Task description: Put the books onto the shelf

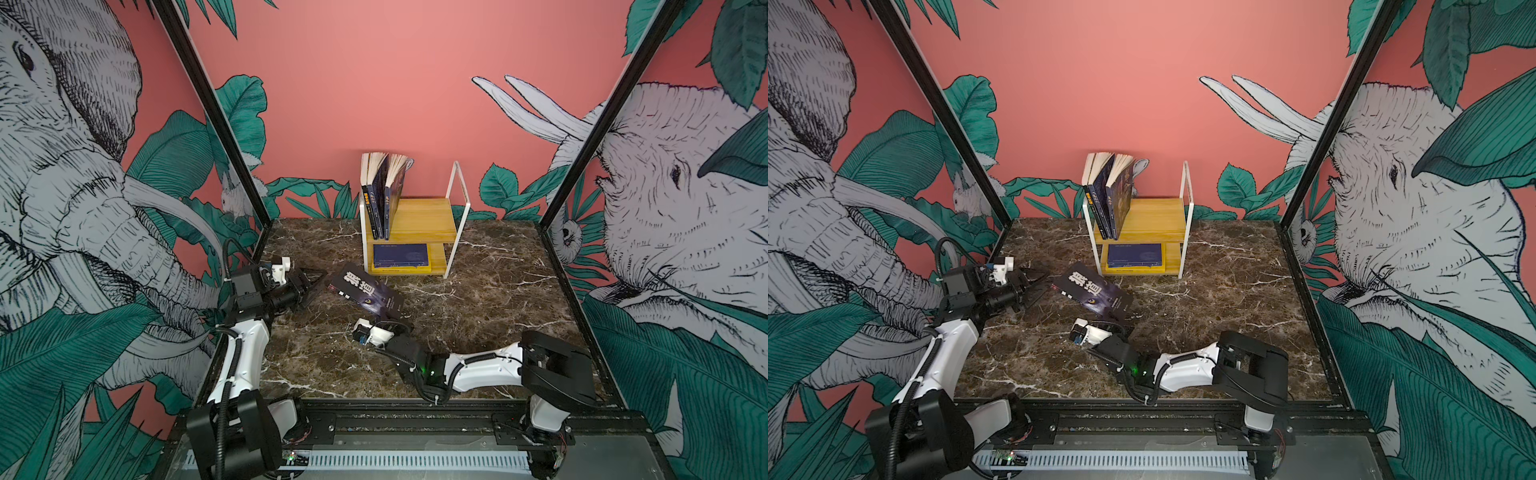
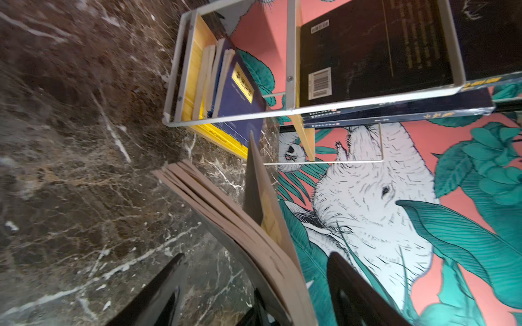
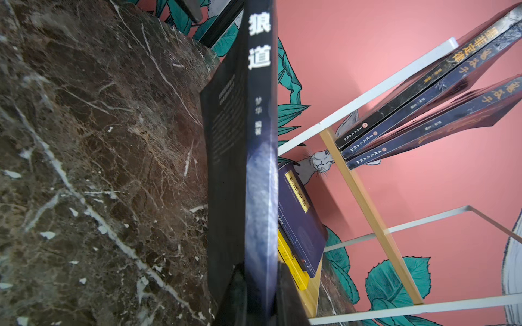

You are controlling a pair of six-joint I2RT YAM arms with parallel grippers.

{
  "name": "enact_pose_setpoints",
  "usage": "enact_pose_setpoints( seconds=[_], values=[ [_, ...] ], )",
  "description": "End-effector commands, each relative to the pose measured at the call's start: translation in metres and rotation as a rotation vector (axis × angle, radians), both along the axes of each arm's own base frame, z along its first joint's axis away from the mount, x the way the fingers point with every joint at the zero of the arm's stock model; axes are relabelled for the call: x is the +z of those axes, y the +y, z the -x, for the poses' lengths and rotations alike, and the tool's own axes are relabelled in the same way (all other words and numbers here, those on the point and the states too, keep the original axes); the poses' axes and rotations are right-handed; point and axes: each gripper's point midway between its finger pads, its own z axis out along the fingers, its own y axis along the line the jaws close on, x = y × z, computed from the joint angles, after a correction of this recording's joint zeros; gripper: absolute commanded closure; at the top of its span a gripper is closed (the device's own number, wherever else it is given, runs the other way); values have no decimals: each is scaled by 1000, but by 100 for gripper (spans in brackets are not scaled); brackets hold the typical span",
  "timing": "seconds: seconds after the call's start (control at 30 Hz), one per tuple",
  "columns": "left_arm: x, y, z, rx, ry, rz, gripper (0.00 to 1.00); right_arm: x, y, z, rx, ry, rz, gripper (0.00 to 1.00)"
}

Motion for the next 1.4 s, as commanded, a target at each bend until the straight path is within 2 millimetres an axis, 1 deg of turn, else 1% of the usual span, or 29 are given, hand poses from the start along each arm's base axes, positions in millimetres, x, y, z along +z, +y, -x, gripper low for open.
enact_pose_setpoints(
  seconds=[0.0,0.07,0.1,0.17,0.23,0.37,0.43,0.53,0.6,0.67,0.7,0.77,0.83,0.9,0.97,1.0,1.03,1.07,1.1,1.13,1.2,1.3,1.33,1.37],
  values=[
    [14,-13,10,-93,-11,100,17,61,-7,-1,-29,-95,-206,100],
    [15,-23,15,-134,-16,108,10,59,-6,-1,-25,-95,-204,100],
    [15,-30,17,-159,-19,109,1,59,-6,-1,-26,-98,-206,100],
    [18,-41,21,-204,-28,105,1,59,-4,-1,-27,-96,-215,100],
    [18,-46,22,-231,-24,102,1,61,0,2,1,-92,-229,100],
    [10,-45,11,-222,2,99,1,61,8,12,60,-101,-212,100],
    [9,-45,9,-232,23,103,1,64,7,18,85,-117,-217,100],
    [7,-45,6,-239,22,100,1,62,4,29,163,-121,-207,100],
    [5,-45,4,-238,20,106,8,53,4,37,215,-124,-160,100],
    [6,-45,3,-247,28,116,16,39,3,40,234,-115,-86,100],
    [7,-46,4,-255,28,117,19,47,-1,42,245,-119,-88,100],
    [5,-50,7,-271,20,107,26,44,-1,48,286,-113,-61,100],
    [1,-58,12,-295,9,91,32,44,2,53,325,-112,-38,100],
    [2,-66,18,-330,-2,88,37,45,5,54,335,-111,-19,100],
    [4,-68,23,-346,-6,82,42,43,8,57,354,-117,5,100],
    [4,-68,23,-345,-12,78,47,41,10,59,369,-120,20,100],
    [3,-68,23,-342,-18,71,55,36,11,60,375,-124,46,100],
    [3,-68,22,-340,-26,66,64,32,12,58,363,-129,69,100],
    [3,-67,20,-338,-30,64,75,29,11,55,342,-139,93,100],
    [5,-68,20,-342,-28,65,84,27,10,52,320,-152,108,100],
    [8,-68,21,-353,-19,70,92,28,8,49,282,-166,115,100],
    [6,-67,20,-336,-31,56,99,30,5,47,256,-177,118,100],
    [5,-67,19,-329,-31,56,100,21,7,44,236,-178,143,100],
    [5,-66,18,-325,-34,56,100,22,8,43,214,-189,143,97]
  ],
)
